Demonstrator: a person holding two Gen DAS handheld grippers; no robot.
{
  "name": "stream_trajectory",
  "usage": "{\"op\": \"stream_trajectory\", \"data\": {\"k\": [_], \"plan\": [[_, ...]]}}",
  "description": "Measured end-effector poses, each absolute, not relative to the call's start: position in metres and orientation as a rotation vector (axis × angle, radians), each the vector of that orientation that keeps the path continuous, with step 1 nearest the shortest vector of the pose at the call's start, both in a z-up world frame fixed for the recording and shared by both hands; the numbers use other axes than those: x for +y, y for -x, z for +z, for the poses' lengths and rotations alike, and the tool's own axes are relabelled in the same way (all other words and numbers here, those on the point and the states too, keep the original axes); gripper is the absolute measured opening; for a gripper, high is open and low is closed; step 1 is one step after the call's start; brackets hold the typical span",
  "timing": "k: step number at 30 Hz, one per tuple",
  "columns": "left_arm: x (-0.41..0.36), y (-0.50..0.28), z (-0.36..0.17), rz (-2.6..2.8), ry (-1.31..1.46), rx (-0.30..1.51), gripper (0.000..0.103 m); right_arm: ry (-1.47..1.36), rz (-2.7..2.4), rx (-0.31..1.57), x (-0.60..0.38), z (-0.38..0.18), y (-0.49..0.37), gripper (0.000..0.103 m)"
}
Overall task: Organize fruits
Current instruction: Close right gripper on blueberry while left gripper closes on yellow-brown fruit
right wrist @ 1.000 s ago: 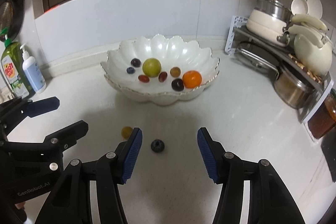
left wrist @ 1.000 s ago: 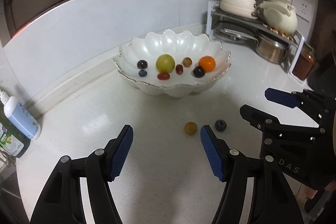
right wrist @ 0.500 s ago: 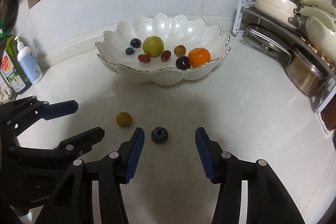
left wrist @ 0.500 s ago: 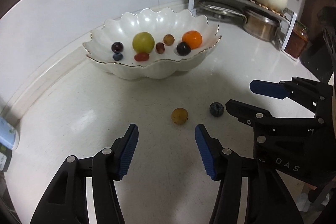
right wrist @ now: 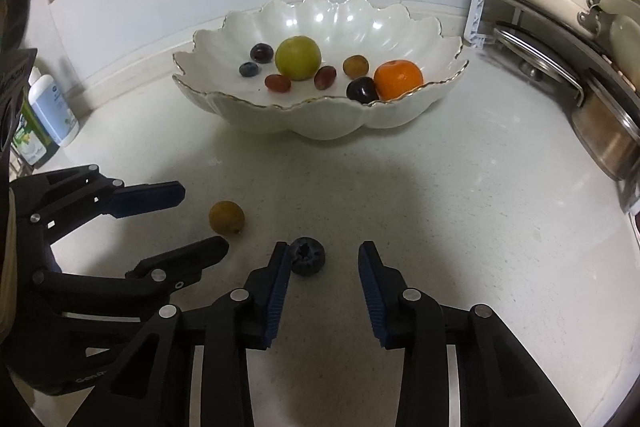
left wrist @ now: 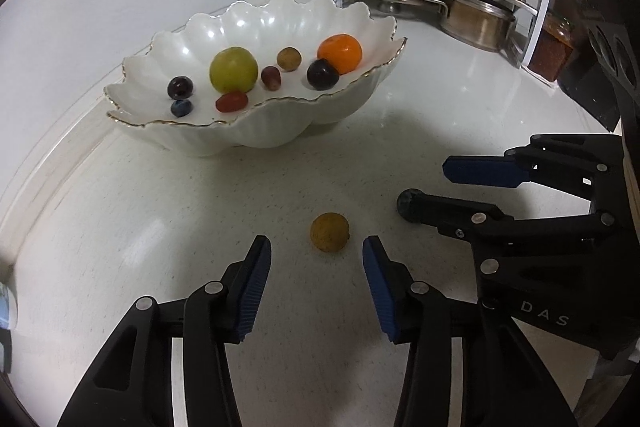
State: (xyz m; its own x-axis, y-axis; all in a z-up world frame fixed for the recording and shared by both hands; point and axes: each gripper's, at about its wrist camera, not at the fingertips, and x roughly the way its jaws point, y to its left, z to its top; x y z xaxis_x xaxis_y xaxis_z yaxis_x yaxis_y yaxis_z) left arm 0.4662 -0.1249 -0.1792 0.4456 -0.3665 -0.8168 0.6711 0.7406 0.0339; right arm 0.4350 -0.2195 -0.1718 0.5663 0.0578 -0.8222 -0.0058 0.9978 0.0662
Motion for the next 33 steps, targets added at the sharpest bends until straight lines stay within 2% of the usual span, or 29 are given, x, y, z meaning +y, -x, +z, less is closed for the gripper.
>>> {"op": "stream_trajectory", "data": {"k": [7,11,21,33], "plan": [[-0.129,-0.470,-0.180,-0.725,-0.387,0.898,0.044,-0.076,0.077,0.982,-0.223,-0.176,-0.439,0.036],[-0.129,-0.472,-0.180,-0.750,-0.382,0.906,0.041,-0.089,0.108,0.992,-0.222,-0.177,-0.442,0.032],[-0.130,-0.473,-0.183,-0.786,-0.356,0.935,0.021,-0.173,0.181,1.035,-0.218,-0.186,-0.449,0.018],[-0.126,-0.470,-0.183,-0.709,-0.297,0.956,0.020,-0.147,0.135,1.024,-0.216,-0.183,-0.439,0.017]]}}
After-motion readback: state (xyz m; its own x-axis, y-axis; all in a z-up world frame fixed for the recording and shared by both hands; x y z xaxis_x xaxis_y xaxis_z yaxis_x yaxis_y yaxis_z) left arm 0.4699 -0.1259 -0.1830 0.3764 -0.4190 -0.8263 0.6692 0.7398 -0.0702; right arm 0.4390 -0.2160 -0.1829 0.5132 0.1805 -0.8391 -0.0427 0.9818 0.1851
